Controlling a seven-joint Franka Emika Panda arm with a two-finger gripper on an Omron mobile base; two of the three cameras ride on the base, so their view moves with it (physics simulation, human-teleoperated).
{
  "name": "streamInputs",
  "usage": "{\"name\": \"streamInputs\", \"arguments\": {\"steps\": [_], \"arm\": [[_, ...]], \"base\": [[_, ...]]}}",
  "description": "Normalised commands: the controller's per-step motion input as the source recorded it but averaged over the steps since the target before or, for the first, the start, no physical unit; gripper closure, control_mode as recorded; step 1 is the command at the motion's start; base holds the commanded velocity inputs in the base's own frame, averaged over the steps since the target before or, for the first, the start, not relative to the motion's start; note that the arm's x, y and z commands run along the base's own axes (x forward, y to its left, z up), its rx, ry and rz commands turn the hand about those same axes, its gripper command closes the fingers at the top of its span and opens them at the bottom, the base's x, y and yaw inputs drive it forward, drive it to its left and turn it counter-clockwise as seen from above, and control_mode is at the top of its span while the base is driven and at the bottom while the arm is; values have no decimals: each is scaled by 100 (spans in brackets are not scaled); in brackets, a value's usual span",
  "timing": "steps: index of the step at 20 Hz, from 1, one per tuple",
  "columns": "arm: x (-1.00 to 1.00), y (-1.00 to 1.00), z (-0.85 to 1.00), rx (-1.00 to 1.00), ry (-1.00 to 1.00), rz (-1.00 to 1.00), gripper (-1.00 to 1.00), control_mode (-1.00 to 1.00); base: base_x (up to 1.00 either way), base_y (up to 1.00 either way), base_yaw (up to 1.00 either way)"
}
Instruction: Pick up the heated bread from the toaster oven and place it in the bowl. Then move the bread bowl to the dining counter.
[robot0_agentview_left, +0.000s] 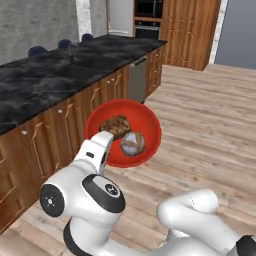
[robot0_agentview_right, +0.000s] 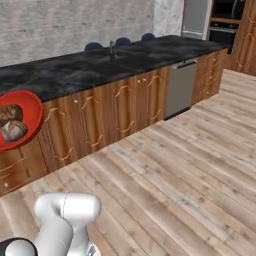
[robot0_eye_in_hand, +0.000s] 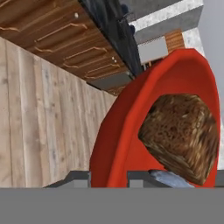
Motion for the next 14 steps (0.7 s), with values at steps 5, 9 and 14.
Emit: {"name": "streamInputs", "arguments": {"steps": [5, 9, 14], "arm": [[0, 0, 0, 0, 0, 0, 100, 100], [0, 0, 0, 0, 0, 0, 100, 100], [0, 0, 0, 0, 0, 0, 100, 100]], "base": [[100, -70, 0], [100, -64, 0], [100, -56, 0]]}}
